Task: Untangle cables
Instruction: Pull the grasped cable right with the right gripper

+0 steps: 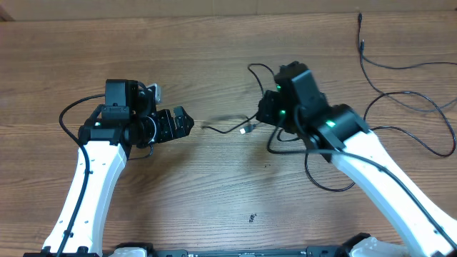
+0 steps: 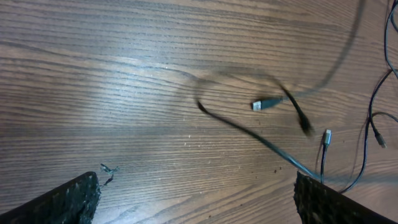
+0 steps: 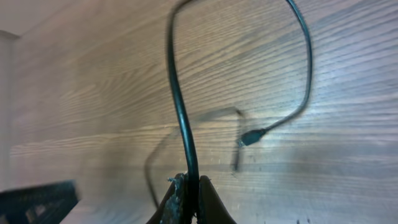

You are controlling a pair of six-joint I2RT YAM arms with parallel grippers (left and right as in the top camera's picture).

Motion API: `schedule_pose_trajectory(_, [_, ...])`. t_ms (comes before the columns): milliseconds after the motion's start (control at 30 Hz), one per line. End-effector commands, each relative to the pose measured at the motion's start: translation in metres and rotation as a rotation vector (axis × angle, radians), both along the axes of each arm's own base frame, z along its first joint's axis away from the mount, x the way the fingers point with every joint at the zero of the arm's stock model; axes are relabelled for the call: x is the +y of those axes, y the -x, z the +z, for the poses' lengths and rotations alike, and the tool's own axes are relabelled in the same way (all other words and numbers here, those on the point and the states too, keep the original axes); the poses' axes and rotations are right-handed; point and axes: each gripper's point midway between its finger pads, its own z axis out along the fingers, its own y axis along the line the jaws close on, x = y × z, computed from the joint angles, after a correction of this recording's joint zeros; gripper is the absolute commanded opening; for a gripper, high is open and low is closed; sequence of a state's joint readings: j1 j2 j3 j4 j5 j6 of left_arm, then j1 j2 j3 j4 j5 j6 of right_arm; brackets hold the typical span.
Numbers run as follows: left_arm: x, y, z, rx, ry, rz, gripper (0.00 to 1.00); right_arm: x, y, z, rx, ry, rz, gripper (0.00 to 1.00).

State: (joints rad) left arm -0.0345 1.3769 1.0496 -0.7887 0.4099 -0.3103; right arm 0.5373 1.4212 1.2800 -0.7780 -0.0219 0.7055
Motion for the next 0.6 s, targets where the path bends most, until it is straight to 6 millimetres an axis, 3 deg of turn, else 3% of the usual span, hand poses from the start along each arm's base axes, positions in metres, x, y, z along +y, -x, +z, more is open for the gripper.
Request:
schedule_pose_trajectory(0, [0.001,-0.002,0.001,-0.011,-0.009,-0.013,0.99,-0.009,0.016,0.049,-0.068,-0.033,0.007,0.04])
schedule_pose_trajectory(333, [0.001,-0.002,0.001,-0.011,-0.009,-0.013,1.0,-0.044,0.066,0.081,-0.022,0.011,-0.016,0.04])
schedule_pose_trajectory(567, [0.001,-0.002,0.001,-0.011,-0.009,-0.013,1.0,-0.042,0.063,0.144,-0.2,-0.046,0.025,0.04])
